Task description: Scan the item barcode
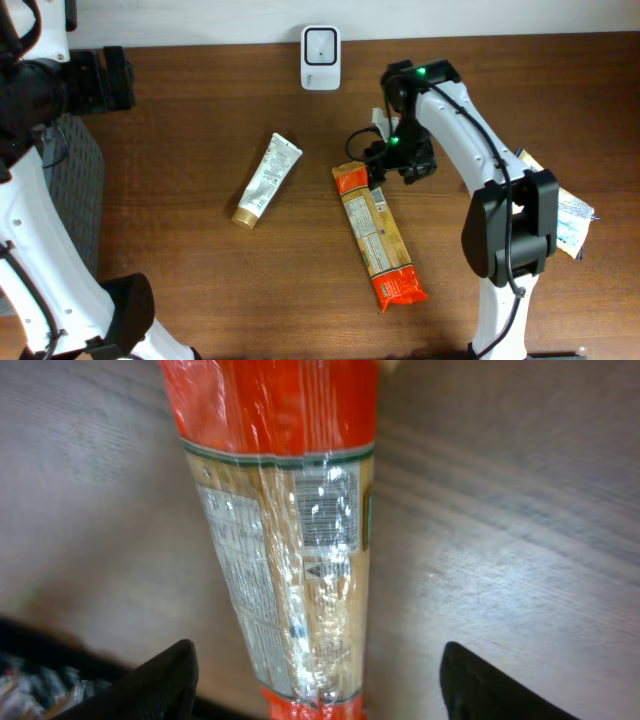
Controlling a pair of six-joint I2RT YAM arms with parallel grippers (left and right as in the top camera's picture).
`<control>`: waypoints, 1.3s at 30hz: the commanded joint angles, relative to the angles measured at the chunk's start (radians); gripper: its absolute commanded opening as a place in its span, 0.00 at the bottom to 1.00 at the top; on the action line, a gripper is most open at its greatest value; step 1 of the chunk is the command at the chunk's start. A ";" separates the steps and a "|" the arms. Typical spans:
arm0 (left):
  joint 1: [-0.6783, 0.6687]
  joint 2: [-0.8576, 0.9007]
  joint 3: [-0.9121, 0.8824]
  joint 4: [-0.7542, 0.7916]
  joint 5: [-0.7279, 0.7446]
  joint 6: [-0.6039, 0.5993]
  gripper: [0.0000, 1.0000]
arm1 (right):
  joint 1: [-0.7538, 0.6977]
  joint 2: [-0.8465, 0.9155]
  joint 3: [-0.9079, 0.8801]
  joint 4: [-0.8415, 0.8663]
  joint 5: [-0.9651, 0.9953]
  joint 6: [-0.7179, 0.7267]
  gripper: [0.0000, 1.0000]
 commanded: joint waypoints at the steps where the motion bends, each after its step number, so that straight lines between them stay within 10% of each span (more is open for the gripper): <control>1: 0.005 -0.001 0.003 0.000 0.011 0.012 0.99 | 0.050 -0.005 -0.085 0.022 -0.092 -0.058 0.56; 3: 0.005 -0.001 0.003 0.000 0.011 0.012 0.99 | 0.118 -0.005 -0.153 0.044 -0.093 -0.057 0.06; 4: 0.005 -0.001 0.003 0.000 0.011 0.012 0.99 | 0.145 -0.005 -0.177 0.046 -0.104 -0.057 0.04; 8: 0.005 -0.001 0.003 0.000 0.011 0.012 0.99 | 0.279 -0.005 -0.341 0.074 -0.080 -0.031 0.04; 14: 0.005 -0.001 0.003 0.000 0.011 0.012 0.99 | 0.193 -0.005 -0.467 0.144 0.485 0.473 0.04; 18: 0.005 -0.001 0.003 0.000 0.011 0.013 0.99 | 0.110 -0.029 -0.416 0.317 0.255 0.062 0.04; 22: 0.005 -0.001 0.003 0.000 0.011 0.013 0.99 | 0.057 -0.075 -0.212 0.325 0.339 0.240 0.04; 26: 0.005 -0.001 0.003 0.000 0.011 0.013 0.99 | -0.111 -0.062 -0.210 0.437 0.206 0.151 0.48; 32: 0.005 -0.001 0.003 0.000 0.011 0.012 0.99 | -0.236 0.016 -0.216 0.457 -0.024 0.026 0.49; 39: 0.005 -0.001 0.003 0.000 0.011 0.012 0.99 | -0.040 0.124 -0.179 0.435 -0.243 -0.062 0.49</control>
